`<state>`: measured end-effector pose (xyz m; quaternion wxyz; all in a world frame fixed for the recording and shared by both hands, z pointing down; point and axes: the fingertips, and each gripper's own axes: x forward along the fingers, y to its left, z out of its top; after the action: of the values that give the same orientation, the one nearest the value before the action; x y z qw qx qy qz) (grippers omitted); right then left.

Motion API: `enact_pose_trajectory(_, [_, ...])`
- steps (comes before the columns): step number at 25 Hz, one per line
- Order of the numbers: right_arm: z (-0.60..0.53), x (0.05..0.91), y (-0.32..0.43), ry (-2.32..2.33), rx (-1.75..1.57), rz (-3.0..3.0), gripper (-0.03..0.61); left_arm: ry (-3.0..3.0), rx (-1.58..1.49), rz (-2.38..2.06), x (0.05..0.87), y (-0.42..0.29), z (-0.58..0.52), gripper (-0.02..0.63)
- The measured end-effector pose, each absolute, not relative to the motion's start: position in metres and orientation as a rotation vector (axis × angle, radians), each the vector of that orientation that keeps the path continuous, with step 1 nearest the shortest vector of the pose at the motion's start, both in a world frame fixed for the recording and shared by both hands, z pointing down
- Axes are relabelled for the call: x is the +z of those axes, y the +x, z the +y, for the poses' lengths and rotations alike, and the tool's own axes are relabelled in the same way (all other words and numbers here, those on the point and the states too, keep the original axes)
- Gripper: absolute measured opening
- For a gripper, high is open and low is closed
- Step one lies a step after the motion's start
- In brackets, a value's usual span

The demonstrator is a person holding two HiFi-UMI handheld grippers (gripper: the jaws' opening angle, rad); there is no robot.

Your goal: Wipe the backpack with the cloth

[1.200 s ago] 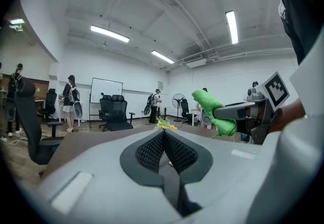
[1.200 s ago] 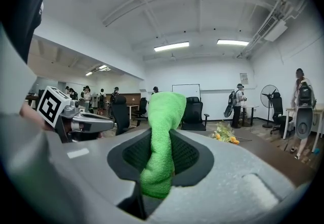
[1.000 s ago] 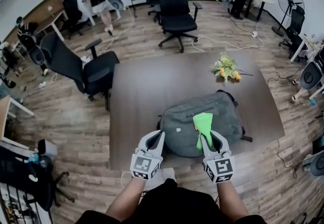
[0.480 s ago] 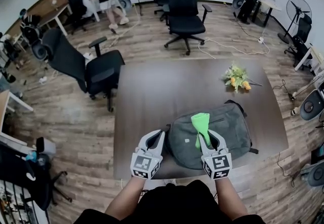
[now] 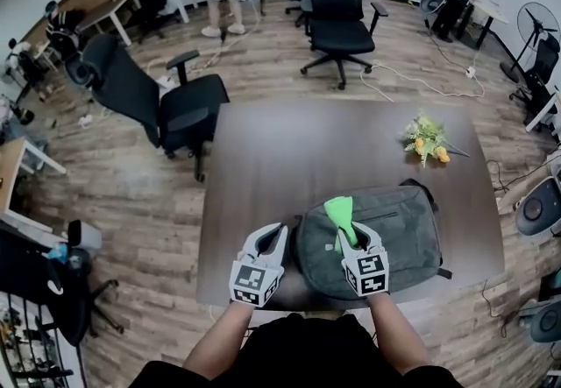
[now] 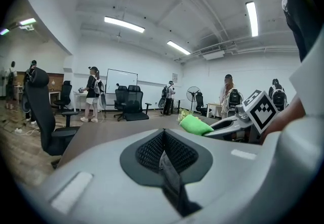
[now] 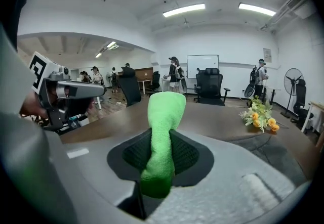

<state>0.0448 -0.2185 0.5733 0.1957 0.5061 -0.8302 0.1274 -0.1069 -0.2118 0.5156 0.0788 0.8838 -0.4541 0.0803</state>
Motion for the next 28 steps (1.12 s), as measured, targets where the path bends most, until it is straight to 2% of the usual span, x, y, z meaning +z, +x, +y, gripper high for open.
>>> enact_pose_trajectory(13, [-0.234,0.639,-0.010,1.154,0.468,-2.285,0.095,2.558,0.310,-1.397,0.532,-0.107,-0.204,0.018])
enact_pose_trajectory(28, [-0.251,0.650,0.011,1.143,0.501,-2.183,0.100,2.491,0.373,-1.395,0.558,-0.097,-0.213,0.018])
